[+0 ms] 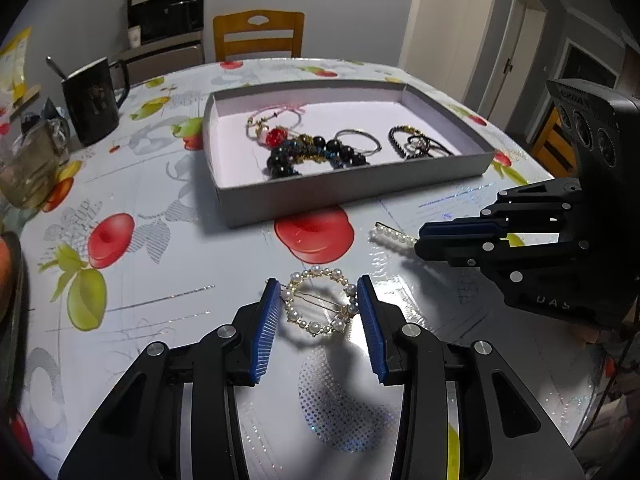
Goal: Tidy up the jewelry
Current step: 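Lower the pearl ring brooch and pearl hair pin into the tray and open both tools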
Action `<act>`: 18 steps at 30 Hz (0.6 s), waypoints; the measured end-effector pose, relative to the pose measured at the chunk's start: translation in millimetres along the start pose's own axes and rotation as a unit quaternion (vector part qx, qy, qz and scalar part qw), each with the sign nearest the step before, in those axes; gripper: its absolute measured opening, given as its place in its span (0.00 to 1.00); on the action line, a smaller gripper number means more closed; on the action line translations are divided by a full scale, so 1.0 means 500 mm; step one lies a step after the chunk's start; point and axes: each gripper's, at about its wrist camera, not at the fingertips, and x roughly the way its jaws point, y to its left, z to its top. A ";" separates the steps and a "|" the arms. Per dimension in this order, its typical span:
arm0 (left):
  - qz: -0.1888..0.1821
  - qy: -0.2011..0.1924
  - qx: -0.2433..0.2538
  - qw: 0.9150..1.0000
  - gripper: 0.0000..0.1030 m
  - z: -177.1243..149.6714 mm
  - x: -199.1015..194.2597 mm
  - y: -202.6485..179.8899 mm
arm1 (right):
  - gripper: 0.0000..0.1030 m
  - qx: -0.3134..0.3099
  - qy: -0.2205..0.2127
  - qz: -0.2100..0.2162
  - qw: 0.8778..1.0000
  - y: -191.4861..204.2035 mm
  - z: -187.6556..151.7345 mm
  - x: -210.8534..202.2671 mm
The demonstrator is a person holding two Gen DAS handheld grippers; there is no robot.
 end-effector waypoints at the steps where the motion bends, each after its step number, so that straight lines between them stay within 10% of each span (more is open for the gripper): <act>1: 0.000 -0.002 0.000 1.000 0.39 0.001 -0.003 0.000 | 0.08 -0.001 -0.002 0.000 1.000 0.001 0.002 -0.003; 18: -0.007 -0.039 0.004 0.999 0.39 0.031 -0.062 -0.007 | 0.08 -0.003 -0.041 0.008 0.999 0.009 0.034 -0.065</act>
